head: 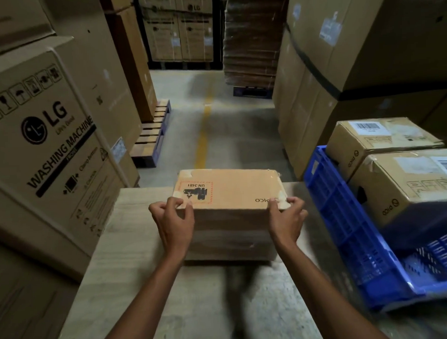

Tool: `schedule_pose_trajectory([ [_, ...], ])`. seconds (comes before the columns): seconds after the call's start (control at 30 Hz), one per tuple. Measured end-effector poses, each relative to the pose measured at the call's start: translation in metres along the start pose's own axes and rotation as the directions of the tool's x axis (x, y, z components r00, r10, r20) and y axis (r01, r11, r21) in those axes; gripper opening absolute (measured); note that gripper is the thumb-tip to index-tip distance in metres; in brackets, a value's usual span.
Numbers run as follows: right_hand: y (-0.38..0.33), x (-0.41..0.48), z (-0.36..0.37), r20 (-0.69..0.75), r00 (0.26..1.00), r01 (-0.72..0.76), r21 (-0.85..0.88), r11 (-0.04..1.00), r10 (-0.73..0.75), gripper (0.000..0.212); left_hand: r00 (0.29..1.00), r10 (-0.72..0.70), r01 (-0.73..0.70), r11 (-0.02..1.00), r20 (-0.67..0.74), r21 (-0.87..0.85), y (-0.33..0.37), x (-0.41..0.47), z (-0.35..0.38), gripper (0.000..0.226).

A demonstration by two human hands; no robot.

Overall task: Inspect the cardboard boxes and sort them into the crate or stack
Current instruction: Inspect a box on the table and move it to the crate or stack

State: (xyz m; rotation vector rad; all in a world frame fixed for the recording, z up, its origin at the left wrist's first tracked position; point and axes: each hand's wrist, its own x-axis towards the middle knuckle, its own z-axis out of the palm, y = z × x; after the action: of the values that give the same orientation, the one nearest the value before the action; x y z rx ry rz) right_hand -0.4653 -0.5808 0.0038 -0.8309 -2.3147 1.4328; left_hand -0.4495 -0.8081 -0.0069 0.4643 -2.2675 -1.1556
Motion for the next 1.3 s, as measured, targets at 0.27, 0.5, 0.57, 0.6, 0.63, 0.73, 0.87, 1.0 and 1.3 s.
schedule_pose_trajectory([
  [0.27, 0.007, -0.041, 0.013, 0.103, 0.869, 0.494, -0.249, 0.833, -0.485, 0.037, 0.947, 0.293, -0.321, 0.885, 0.133, 0.337, -0.018, -0.039, -0.017, 0.010],
  [0.5, -0.002, -0.082, 0.057, 0.392, 0.490, 0.869, -0.148, 0.473, -0.778, 0.028, 0.819, 0.482, -0.563, 0.781, 0.313, 0.271, -0.018, -0.033, -0.010, 0.026],
  [0.57, 0.003, -0.081, 0.062, 0.374, 0.478, 0.878, -0.197, 0.436, -0.795, 0.025, 0.815, 0.469, -0.563, 0.780, 0.341, 0.272, -0.024, -0.038, -0.010, 0.031],
  [0.6, 0.005, -0.081, 0.064, 0.364, 0.474, 0.880, -0.217, 0.422, -0.802, 0.024, 0.813, 0.465, -0.564, 0.777, 0.350, 0.278, -0.024, -0.039, -0.010, 0.033],
  [0.63, 0.006, -0.080, 0.065, 0.359, 0.474, 0.880, -0.234, 0.414, -0.804, 0.023, 0.810, 0.462, -0.567, 0.773, 0.360, 0.284, -0.023, -0.039, -0.011, 0.033],
  [0.73, 0.002, -0.074, 0.067, 0.381, 0.463, 0.881, -0.295, 0.369, -0.800, 0.016, 0.797, 0.464, -0.584, 0.755, 0.387, 0.297, -0.014, -0.029, -0.013, 0.023],
  [0.87, -0.018, -0.060, 0.070, 0.484, 0.457, 0.881, -0.364, 0.303, -0.746, 0.014, 0.783, 0.393, -0.579, 0.745, 0.482, 0.331, 0.002, -0.006, -0.010, 0.018],
  [1.0, -0.028, -0.047, 0.071, 0.575, 0.484, 0.872, -0.382, 0.306, -0.659, 0.027, 0.766, 0.289, -0.540, 0.773, 0.574, 0.332, 0.006, 0.013, 0.001, 0.047],
  [1.3, -0.026, -0.041, 0.069, 0.718, 0.471, 0.881, -0.352, 0.316, -0.513, 0.061, 0.750, 0.248, -0.551, 0.747, 0.613, 0.372, 0.001, 0.022, 0.007, 0.041],
])
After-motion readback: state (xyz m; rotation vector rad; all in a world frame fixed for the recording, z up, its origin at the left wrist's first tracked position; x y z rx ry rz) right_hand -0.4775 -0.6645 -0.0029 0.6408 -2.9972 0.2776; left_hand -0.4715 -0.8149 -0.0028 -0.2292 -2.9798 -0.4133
